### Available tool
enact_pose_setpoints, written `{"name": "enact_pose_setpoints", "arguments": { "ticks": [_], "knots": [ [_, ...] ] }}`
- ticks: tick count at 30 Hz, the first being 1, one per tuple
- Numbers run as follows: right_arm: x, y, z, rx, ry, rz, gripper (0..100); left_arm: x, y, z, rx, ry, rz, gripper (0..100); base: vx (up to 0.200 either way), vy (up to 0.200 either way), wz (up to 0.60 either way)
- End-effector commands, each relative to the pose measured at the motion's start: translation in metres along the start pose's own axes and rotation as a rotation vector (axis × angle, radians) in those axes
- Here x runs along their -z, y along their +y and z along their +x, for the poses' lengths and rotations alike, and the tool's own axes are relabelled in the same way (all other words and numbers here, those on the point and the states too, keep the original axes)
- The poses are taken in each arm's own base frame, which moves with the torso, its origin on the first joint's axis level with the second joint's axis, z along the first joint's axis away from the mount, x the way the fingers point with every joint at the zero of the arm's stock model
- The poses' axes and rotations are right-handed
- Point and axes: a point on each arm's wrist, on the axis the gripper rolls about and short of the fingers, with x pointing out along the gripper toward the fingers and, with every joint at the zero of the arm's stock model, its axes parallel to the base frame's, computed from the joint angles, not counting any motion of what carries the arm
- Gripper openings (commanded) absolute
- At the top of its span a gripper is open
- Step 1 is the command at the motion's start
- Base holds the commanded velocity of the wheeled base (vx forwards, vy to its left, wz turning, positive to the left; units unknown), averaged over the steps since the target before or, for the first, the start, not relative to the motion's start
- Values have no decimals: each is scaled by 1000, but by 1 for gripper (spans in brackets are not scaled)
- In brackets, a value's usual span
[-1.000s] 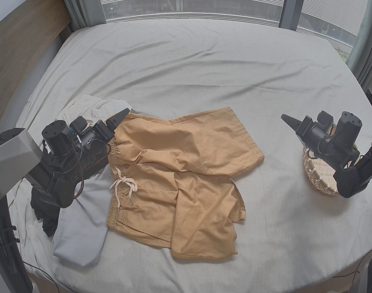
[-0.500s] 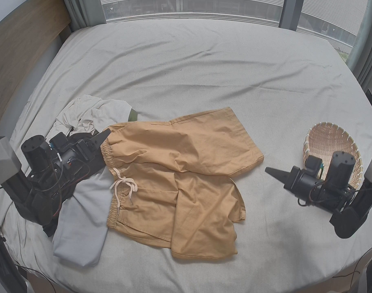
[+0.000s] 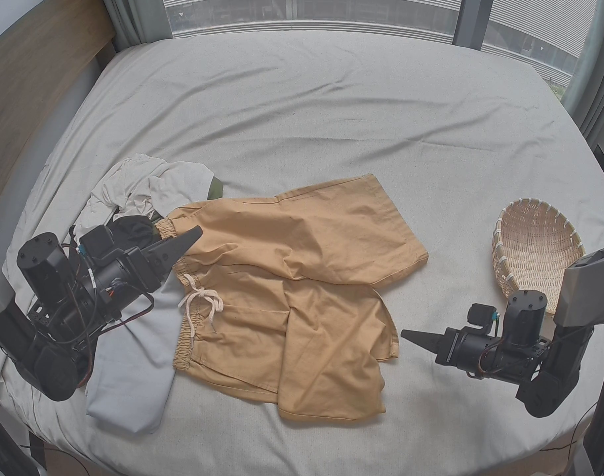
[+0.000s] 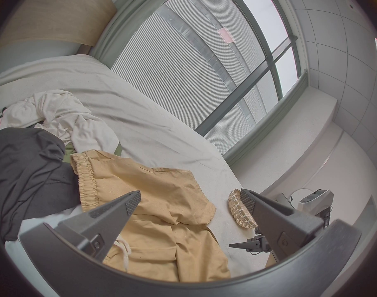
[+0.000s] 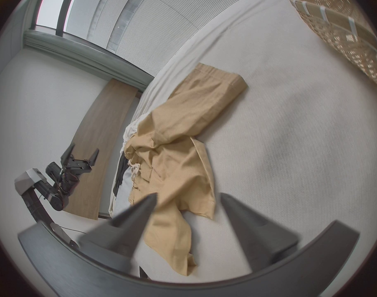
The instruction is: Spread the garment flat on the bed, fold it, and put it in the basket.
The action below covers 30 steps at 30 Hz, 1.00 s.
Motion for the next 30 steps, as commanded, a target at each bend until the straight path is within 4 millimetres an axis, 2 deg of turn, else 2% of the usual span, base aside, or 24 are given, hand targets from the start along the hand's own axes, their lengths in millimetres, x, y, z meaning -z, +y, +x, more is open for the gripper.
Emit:
{"name": "enact_pose_setpoints", "arguments": {
  "ticks": [1,6,13,14,24,28,30],
  "knots": [
    [15,-8,7,59,41,18,100,7,-5,2,18,25,-6,100,0,0,0],
    [28,-7,12,63,92,14,100,9,-8,3,29,34,-7,100,0,0,0],
    [29,-7,16,55,96,8,100,11,-8,2,22,42,-11,100,0,0,0],
    [27,-7,20,47,85,6,0,11,-8,1,21,42,-9,100,0,0,0],
    [23,-10,40,34,49,-10,0,9,-9,0,21,34,-6,100,0,0,0],
    [25,-12,37,48,56,-4,0,9,-9,-1,18,34,-5,100,0,0,0],
    [22,-11,28,66,44,-1,0,10,-9,-2,17,35,-5,100,0,0,0]
  ]
}}
